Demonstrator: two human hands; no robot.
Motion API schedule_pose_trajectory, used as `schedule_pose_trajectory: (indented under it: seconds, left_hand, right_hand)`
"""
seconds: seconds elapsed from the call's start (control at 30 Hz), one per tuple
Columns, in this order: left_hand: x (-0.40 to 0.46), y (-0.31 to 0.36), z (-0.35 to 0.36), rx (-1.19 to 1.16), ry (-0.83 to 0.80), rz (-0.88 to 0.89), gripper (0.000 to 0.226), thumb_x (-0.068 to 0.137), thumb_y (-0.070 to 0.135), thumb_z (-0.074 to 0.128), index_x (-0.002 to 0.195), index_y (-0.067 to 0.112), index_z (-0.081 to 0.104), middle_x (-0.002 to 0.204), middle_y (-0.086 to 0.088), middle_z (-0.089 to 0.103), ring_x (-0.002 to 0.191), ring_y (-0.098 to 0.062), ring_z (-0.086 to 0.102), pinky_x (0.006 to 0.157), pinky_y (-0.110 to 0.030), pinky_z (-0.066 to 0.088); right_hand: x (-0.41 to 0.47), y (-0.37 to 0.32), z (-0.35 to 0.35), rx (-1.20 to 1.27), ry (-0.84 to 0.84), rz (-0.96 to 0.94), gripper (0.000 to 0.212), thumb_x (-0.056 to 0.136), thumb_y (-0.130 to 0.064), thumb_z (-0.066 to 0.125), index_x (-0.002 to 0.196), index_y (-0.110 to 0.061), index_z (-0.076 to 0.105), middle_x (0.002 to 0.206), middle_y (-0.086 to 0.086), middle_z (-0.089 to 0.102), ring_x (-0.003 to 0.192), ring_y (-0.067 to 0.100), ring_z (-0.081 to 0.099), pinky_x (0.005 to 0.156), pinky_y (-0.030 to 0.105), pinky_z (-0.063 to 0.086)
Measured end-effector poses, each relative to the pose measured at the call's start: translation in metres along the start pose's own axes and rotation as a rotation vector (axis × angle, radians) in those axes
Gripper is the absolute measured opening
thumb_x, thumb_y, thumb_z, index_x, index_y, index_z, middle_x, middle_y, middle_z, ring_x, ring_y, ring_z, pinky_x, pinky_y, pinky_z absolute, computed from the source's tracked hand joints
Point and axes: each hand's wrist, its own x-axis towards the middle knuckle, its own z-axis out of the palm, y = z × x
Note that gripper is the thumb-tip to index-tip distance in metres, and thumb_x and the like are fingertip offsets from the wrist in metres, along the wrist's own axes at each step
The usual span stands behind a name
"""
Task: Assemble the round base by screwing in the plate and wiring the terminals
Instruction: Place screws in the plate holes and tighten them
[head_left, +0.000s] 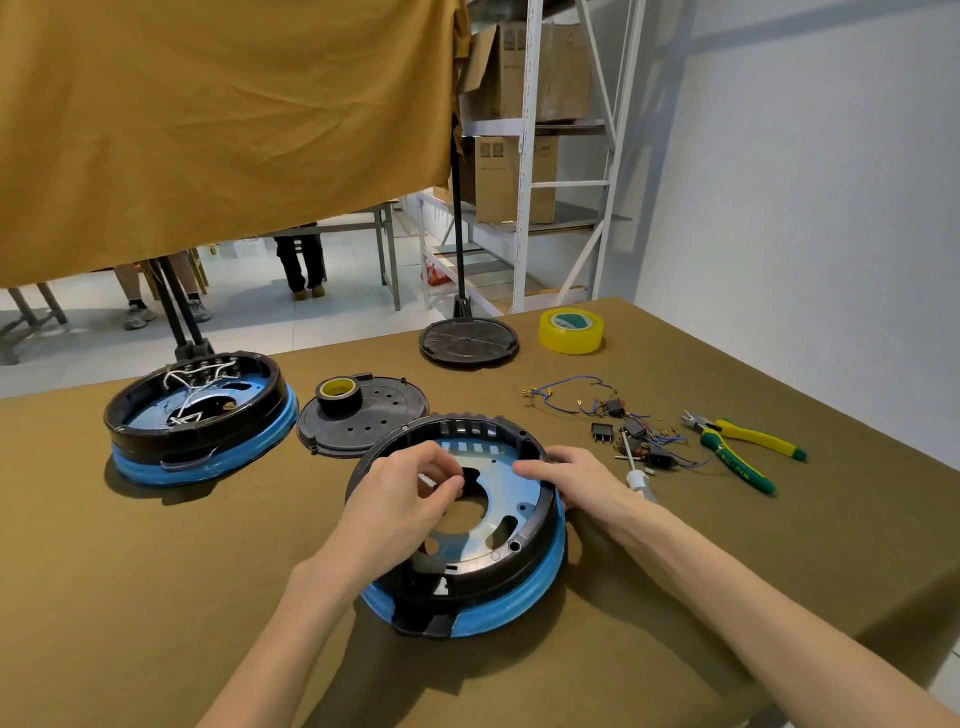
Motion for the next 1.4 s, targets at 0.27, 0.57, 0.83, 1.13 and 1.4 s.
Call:
schedule_pose_trajectory:
  seconds: [0.27, 0.57, 0.83, 1.13, 1.4]
  left_hand:
    - [0.037, 0.030, 0.015, -0.183, 0.143, 0.093, 0.016, 0.094, 0.011, 0.073, 0.106, 0.017, 0.082, 0.093, 0.008, 0.073, 0.082, -0.005, 0.068, 0.074, -0.011, 0.052]
    - [0.057, 0.037, 0.037, -0.156, 0.156, 0.161, 0.020, 0.092, 0.007, 0.075, 0.107, 0.019, 0.082, 0.093, 0.012, 0.069, 0.083, -0.001, 0.066, 0.075, -0.015, 0.053]
    - [0.059, 0.032, 0.045, -0.144, 0.138, 0.170, 0.021, 0.093, 0.014, 0.074, 0.107, 0.028, 0.081, 0.094, 0.011, 0.064, 0.082, -0.012, 0.062, 0.078, -0.037, 0.055]
    - [0.058, 0.031, 0.043, -0.090, 0.082, 0.177, 0.022, 0.096, 0.015, 0.071, 0.114, 0.026, 0.078, 0.097, 0.008, 0.060, 0.084, -0.008, 0.056, 0.080, -0.027, 0.051]
    - [0.048, 0.028, 0.043, 0.167, 0.046, 0.320, 0.034, 0.103, 0.017, 0.061, 0.134, 0.027, 0.069, 0.106, 0.007, 0.058, 0.092, -0.011, 0.058, 0.083, -0.035, 0.053]
  right_hand:
    - [-0.016, -0.005, 0.008, 0.109, 0.016, -0.152, 0.088, 0.069, -0.058, 0.073, 0.144, -0.015, 0.054, 0.133, 0.003, 0.065, 0.123, 0.020, 0.061, 0.112, 0.044, 0.045]
    - [-0.025, -0.008, 0.010, 0.135, 0.014, -0.195, 0.088, 0.074, -0.058, 0.073, 0.148, -0.016, 0.050, 0.141, 0.004, 0.060, 0.131, 0.022, 0.055, 0.116, 0.047, 0.041]
    - [-0.023, -0.004, 0.010, 0.115, 0.015, -0.192, 0.076, 0.090, -0.045, 0.074, 0.153, -0.016, 0.044, 0.149, 0.004, 0.053, 0.137, 0.021, 0.049, 0.119, 0.047, 0.038]
    - [-0.023, -0.001, 0.009, 0.126, 0.012, -0.171, 0.079, 0.087, -0.047, 0.076, 0.152, -0.016, 0.045, 0.147, 0.004, 0.054, 0.136, 0.021, 0.050, 0.118, 0.046, 0.038]
    - [-0.020, -0.002, 0.009, 0.156, -0.012, -0.157, 0.082, 0.086, -0.050, 0.076, 0.153, -0.016, 0.044, 0.150, 0.006, 0.052, 0.138, 0.022, 0.049, 0.119, 0.048, 0.037]
